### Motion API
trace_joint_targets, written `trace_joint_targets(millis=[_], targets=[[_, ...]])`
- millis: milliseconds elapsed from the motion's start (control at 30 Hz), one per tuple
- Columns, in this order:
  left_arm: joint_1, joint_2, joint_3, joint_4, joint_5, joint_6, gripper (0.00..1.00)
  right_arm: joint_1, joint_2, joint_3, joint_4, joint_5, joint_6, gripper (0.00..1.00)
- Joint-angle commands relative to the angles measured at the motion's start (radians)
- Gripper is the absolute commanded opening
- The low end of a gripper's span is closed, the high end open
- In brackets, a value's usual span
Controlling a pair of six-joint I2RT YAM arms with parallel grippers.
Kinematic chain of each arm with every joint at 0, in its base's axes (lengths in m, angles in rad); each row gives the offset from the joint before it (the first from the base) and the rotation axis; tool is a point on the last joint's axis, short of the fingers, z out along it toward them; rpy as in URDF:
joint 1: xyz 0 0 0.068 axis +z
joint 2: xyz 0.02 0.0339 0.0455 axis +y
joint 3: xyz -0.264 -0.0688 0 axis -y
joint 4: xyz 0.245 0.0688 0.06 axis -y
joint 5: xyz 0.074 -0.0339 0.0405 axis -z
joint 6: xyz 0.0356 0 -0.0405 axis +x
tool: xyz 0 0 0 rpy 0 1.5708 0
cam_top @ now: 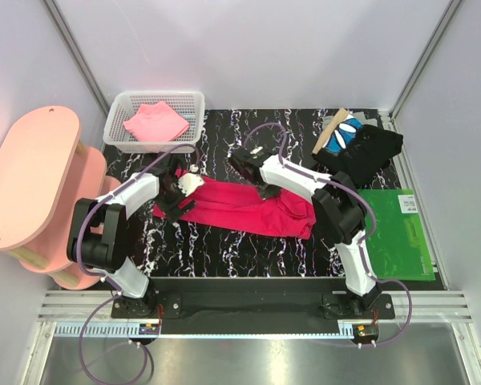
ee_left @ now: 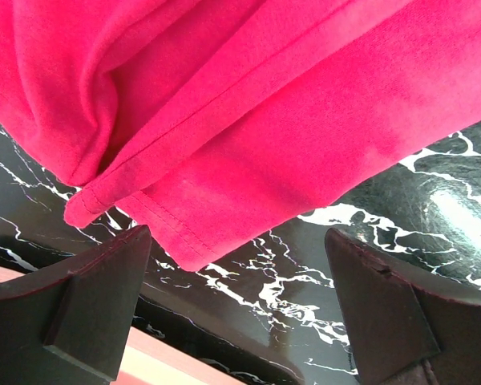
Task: Fold and stack the t-shirts
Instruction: Fold the other side of the tshirt into a rectangle, then rotate the tshirt 80 degrees
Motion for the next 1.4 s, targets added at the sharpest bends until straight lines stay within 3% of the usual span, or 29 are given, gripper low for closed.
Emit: trace_joint_targets(millis=[0, 33, 67, 133, 167, 333, 567, 667, 700, 800, 867, 1133, 1367], targets=[[0.007, -0.038, -0.015, 0.02, -0.009, 0.025, 0.96, -0.099, 0.04, 0.064, -0.014, 0.084, 0.001, 0.04], [0.007, -0.038, -0.018, 0.022, -0.009, 0.028, 0.95, -0.111, 0.046, 0.067, -0.02, 0.089, 0.009, 0.09], [0.007, -0.038, -0.017, 0.022, -0.009, 0.03, 0.95, -0.122, 0.061, 0.074, -0.024, 0.092, 0.012, 0.28], [0.007, -0.037, -0.014, 0.02, -0.01, 0.029, 0.95, -0.147, 0.078, 0.085, -0.036, 0.109, 0.03, 0.5], [0.007, -0.037, -0.011, 0.02, -0.009, 0.029, 0.95, -0.151, 0.093, 0.096, -0.04, 0.123, 0.035, 0.68], [0.007, -0.04, -0.006, 0.014, -0.007, 0.028, 0.95, -0.165, 0.12, 0.142, -0.053, 0.181, 0.061, 0.9], [0.007, -0.069, -0.001, 0.002, -0.049, 0.036, 0.95, -0.17, -0.011, 0.145, -0.099, 0.311, 0.153, 0.89], [0.013, -0.092, 0.018, -0.006, -0.044, 0.041, 0.95, -0.17, -0.185, 0.061, -0.081, 0.154, 0.202, 0.86], [0.015, -0.098, 0.029, -0.015, -0.037, 0.039, 0.95, -0.168, -0.233, 0.023, -0.03, -0.008, 0.205, 0.85], [0.021, -0.095, 0.103, -0.041, 0.014, 0.003, 0.95, -0.156, -0.391, -0.158, 0.077, -0.293, 0.255, 0.83], [0.021, -0.078, 0.175, -0.064, 0.063, -0.019, 0.95, -0.156, -0.448, -0.273, 0.117, -0.391, 0.283, 0.83], [-0.059, 0.073, 0.298, -0.105, 0.111, -0.094, 0.95, -0.156, -0.387, -0.5, 0.263, -0.578, 0.374, 0.81], [-0.062, 0.208, 0.296, -0.084, 0.071, -0.099, 0.93, -0.162, -0.275, -0.507, 0.272, -0.477, 0.374, 0.8]])
